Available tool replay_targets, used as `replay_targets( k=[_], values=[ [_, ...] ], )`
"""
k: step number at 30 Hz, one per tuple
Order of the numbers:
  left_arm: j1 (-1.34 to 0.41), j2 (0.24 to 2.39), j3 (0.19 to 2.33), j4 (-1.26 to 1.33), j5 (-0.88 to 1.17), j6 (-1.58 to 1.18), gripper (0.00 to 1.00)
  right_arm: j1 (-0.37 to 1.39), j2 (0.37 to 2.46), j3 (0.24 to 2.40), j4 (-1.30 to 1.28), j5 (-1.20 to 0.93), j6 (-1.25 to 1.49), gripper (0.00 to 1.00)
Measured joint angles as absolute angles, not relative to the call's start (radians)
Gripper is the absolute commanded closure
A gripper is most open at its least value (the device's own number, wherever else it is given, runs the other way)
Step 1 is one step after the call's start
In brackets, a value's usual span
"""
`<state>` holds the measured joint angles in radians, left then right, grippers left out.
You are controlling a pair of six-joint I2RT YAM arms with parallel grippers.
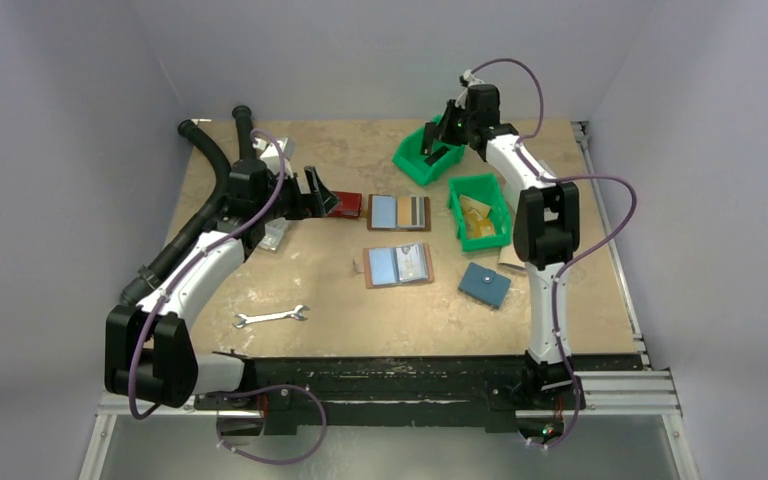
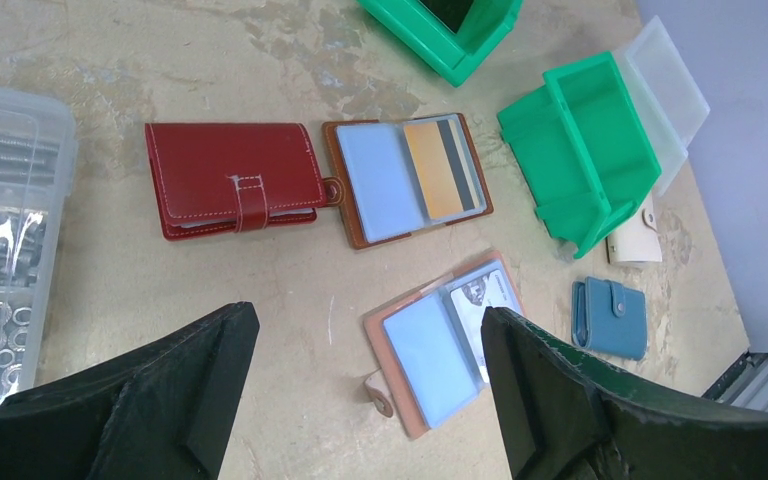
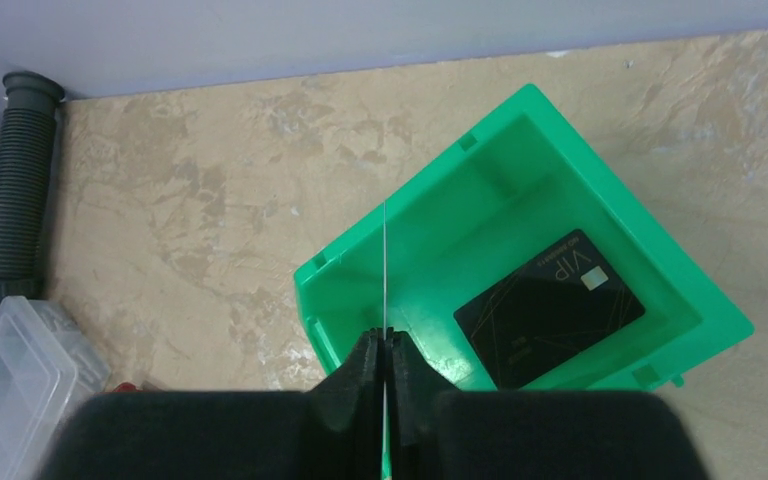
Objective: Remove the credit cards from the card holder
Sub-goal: Place the credit card in the storage box, then remove the credit card from the card holder.
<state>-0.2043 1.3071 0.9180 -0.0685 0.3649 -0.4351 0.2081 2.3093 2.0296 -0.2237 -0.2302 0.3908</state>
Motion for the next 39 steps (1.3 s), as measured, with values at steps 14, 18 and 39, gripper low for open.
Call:
replay_targets(
  k=[14,18,39],
  values=[
    [-0.203,1.312,0.918,-0.067,0.396,-0.437,0.11,0.239,2.325,2.083,-0.278,-0.073,0.3,0.63],
    [-0.203,1.315,0.908,-0.031,0.427,-0.451,0.11,0.239,2.273,2.049,-0.289,-0.083,0.262,0.58],
    [-0.387,1.399,0.882,0.016,0.48,-0.477,0.19,0.203,1.342,1.127,-0.274,-0.823,-0.231,0.45]
  ],
)
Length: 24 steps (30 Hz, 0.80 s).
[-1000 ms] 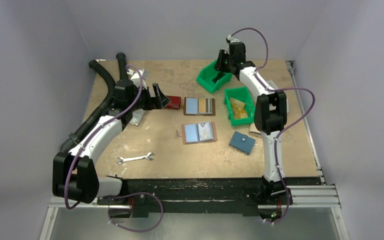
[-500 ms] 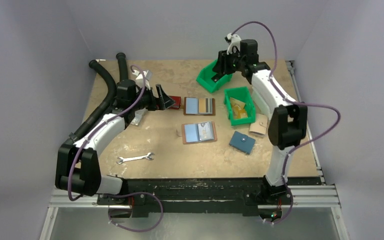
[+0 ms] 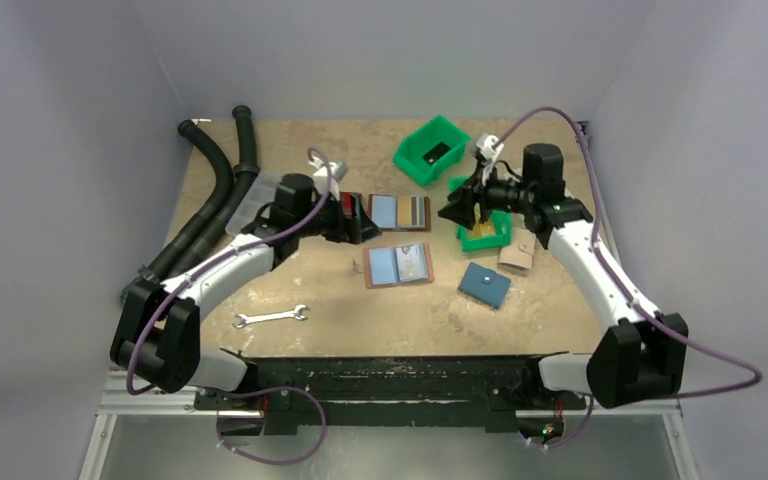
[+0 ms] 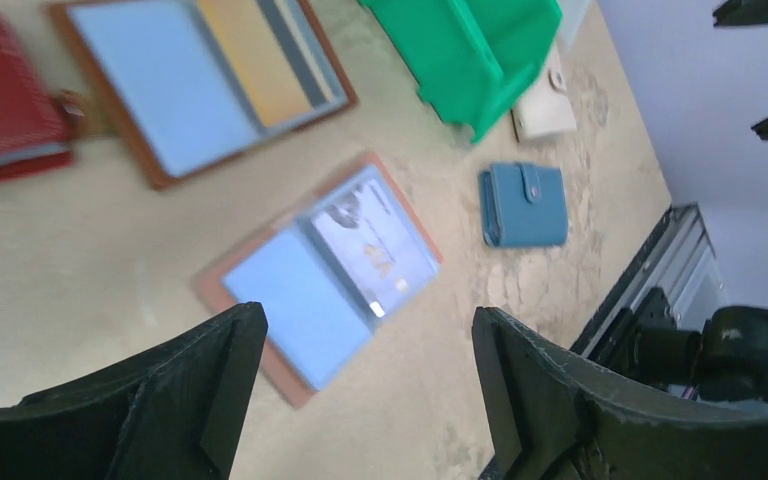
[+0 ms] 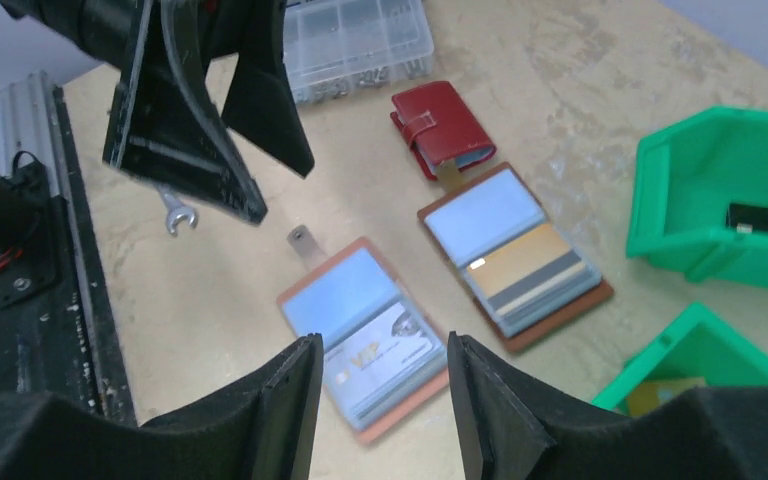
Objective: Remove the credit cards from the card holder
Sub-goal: Remove the credit card from the card holder.
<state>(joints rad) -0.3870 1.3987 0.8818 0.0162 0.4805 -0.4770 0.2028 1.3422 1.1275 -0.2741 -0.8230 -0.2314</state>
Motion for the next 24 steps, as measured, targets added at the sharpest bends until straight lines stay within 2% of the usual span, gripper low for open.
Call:
replay_targets(
  k=[5,10,18,24],
  values=[
    [-0.627,1.391,0.877,-0.028,0.296,-0.517,0.19,0.088,1.2,0.944,-0.184,-0.928,-0.169,0.47],
    [-0.765,1.321,0.787,0.018,0.128,-0.637,0.22,0.058,1.185,0.886,-0.057,-0.988,-0.039,0.49],
    [-0.793,1.258,0.591,0.157,0.022,-0.784,0.21,0.06,1.28,0.839,0.065,-1.038,0.106,0.49],
    [-0.793,1.227,0.567,0.171,-0.031,-0.804,0.2,0.06,1.282,0.831,0.075,-1.051,0.104,0.47]
  ],
)
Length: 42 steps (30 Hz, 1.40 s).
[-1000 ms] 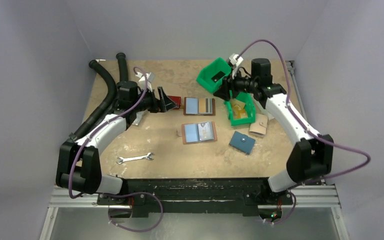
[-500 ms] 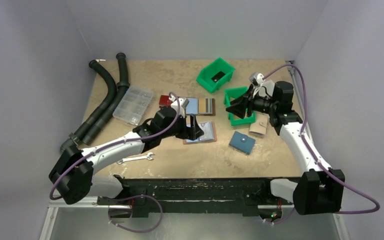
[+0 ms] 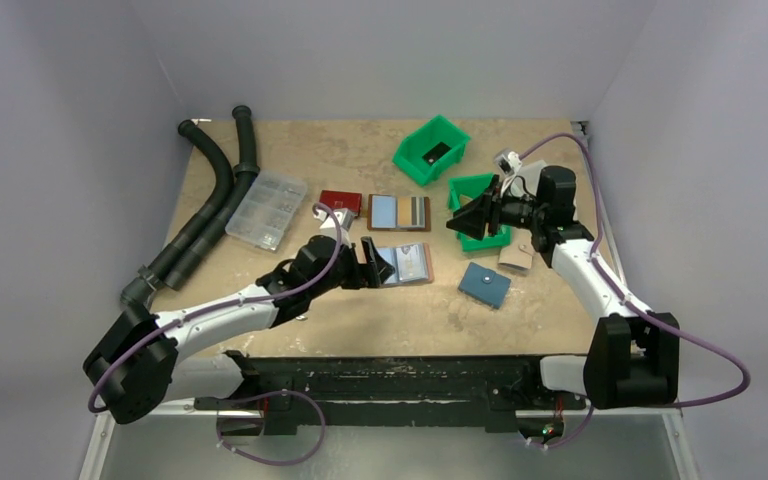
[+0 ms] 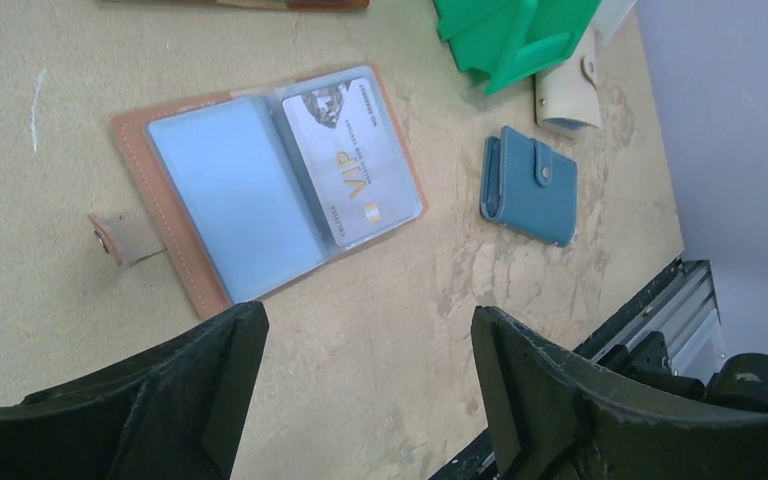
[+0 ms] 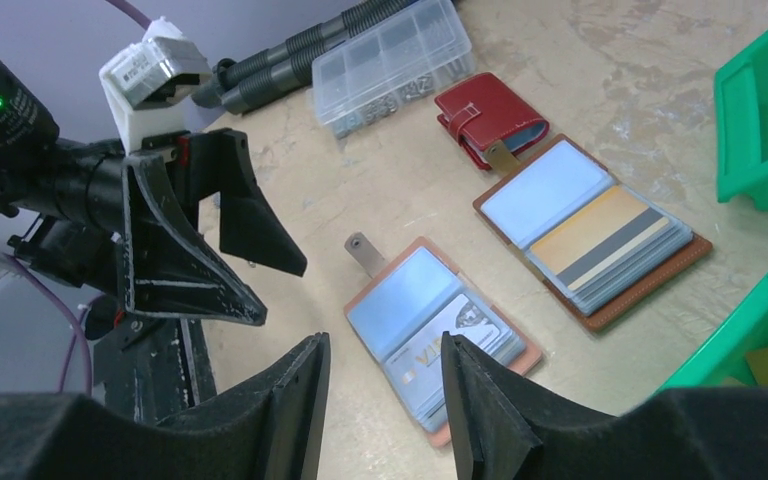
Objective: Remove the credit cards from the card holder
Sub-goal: Remove the credit card from the card holder.
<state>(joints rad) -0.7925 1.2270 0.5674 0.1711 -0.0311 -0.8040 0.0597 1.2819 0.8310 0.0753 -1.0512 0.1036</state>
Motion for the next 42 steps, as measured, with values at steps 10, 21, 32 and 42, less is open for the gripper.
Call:
replay_targets(
  k=[10,21,32,42],
  values=[
    [-0.793,1.106,0.524,0.178,-0.093,-0.82,0.17,0.06,1.282,0.832,0.014,-1.067,-0.005,0.41],
    [-0.793,0.992,0.436,0.212,-0.176,-0.856,0.0,0.06,1.275,0.854,-0.07,-1.066,-0.099,0.34],
    [-0.793,0.937,0.343,0.332,-0.156,-0.883,0.0,0.056,1.27,0.864,-0.106,-1.066,-0.127,0.2],
    [-0.793,1.015,0.338,0.442,-0.039,-0.887,0.01,0.04,1.244,0.864,-0.102,-1.098,-0.136,0.01]
  ],
)
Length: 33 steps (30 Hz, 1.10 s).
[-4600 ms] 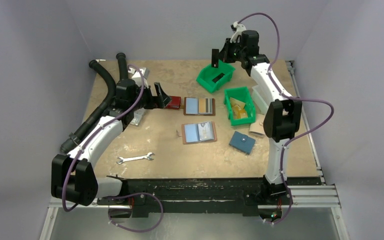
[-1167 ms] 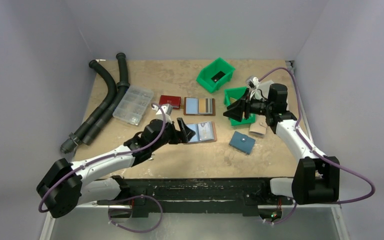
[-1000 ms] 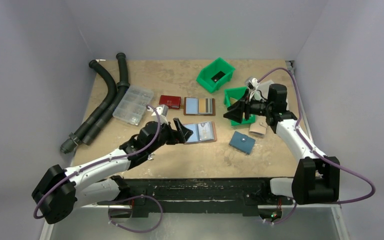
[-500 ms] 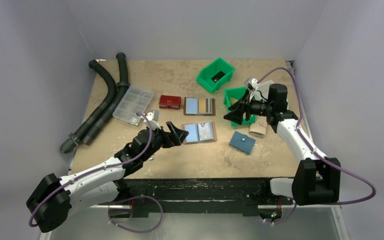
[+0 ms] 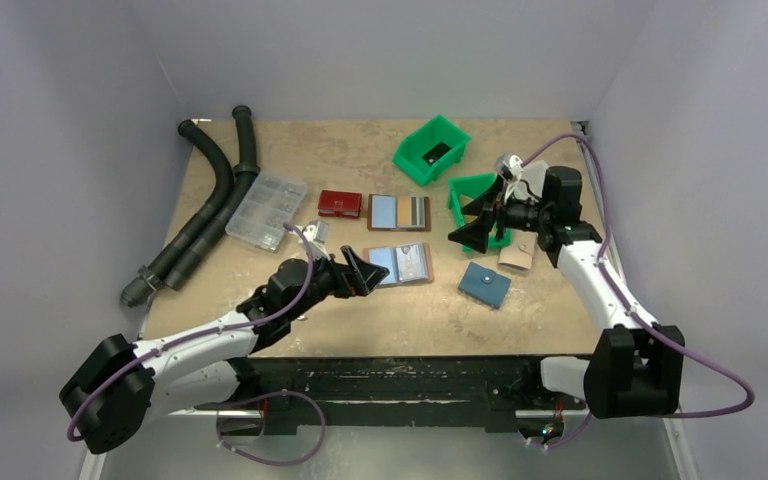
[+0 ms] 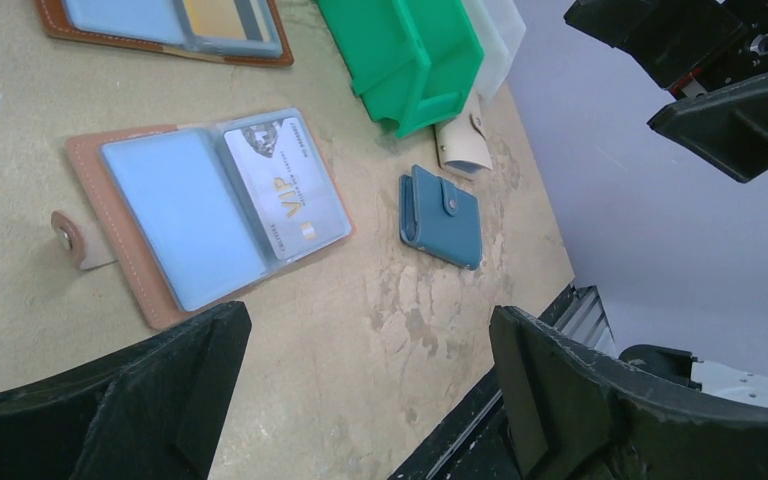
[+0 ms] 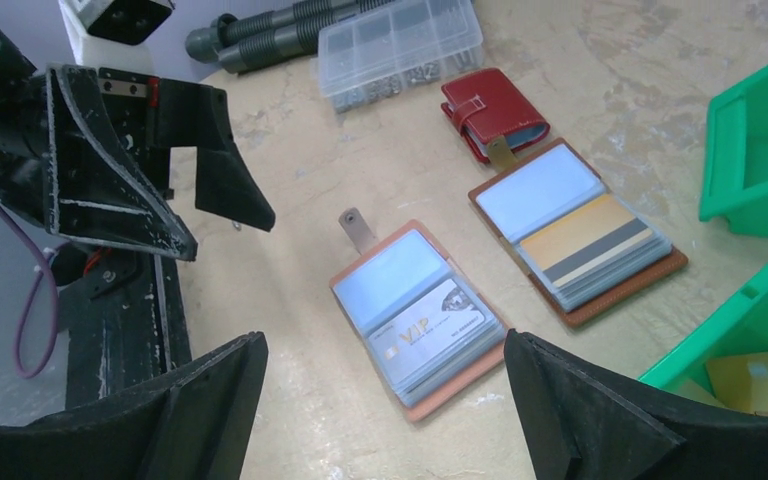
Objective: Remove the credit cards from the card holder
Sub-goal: Remove the credit card from the card holder.
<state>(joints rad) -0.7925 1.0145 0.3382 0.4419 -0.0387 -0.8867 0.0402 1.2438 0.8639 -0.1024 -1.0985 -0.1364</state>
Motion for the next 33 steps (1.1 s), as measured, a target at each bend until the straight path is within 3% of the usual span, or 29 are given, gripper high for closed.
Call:
replay_targets(
  k=[10,22,33],
  values=[
    [-0.793,1.02,0.331,0.49,-0.03,-0.865,0.01,0.024,1.22,0.87,-0.128,-1.145,-0.157,0.01],
    [-0.793,1.167,0.329,0.577,0.005,-0.796,0.01,0.024,1.284,0.966,-0.409,-1.139,-0.458,0.01],
    [-0.793,1.2,0.329,0.625,0.033,-0.88,0.03,0.097,1.34,1.008,-0.485,-1.024,-0.516,0.07]
  ],
)
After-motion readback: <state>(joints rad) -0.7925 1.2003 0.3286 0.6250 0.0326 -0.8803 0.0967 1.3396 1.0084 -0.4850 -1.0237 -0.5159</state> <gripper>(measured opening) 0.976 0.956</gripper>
